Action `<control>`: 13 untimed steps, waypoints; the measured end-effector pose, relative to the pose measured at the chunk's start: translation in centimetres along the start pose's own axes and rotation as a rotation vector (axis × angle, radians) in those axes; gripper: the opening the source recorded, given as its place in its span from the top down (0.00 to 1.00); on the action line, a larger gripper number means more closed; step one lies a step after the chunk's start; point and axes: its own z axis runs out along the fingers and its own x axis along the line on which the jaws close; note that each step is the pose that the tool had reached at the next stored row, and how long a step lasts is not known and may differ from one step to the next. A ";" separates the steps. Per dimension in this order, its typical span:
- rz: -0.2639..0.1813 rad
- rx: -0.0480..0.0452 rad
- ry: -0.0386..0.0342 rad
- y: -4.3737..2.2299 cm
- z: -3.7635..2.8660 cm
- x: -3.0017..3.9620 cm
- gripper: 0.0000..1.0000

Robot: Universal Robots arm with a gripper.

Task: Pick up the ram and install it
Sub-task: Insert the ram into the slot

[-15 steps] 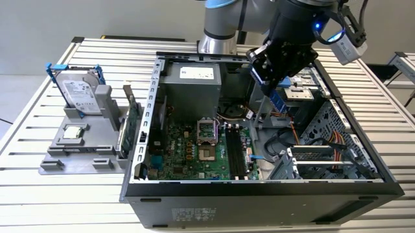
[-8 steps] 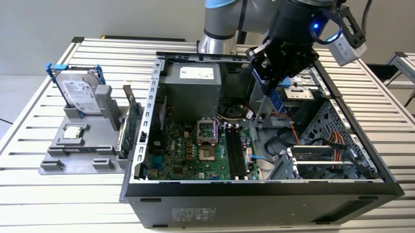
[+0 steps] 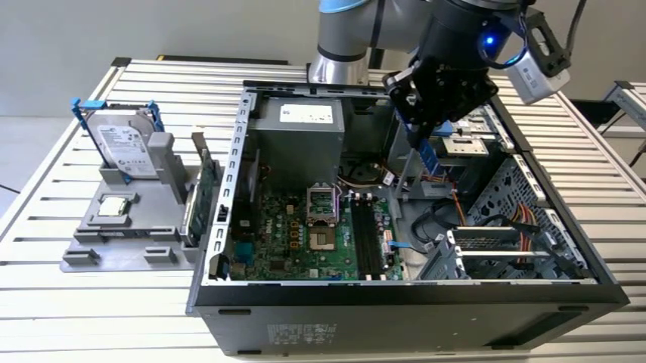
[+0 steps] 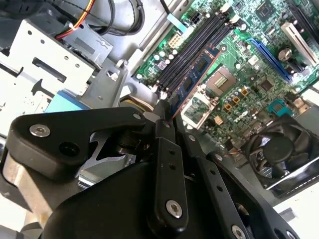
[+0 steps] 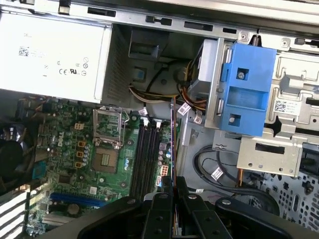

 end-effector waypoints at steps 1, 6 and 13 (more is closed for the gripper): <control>0.008 -0.0002 -0.0002 0.00 0.00 0.00 1.00; 0.031 -0.0007 -0.0009 0.00 0.00 -0.02 1.00; 0.031 -0.0006 -0.0009 -0.01 0.02 -0.02 1.00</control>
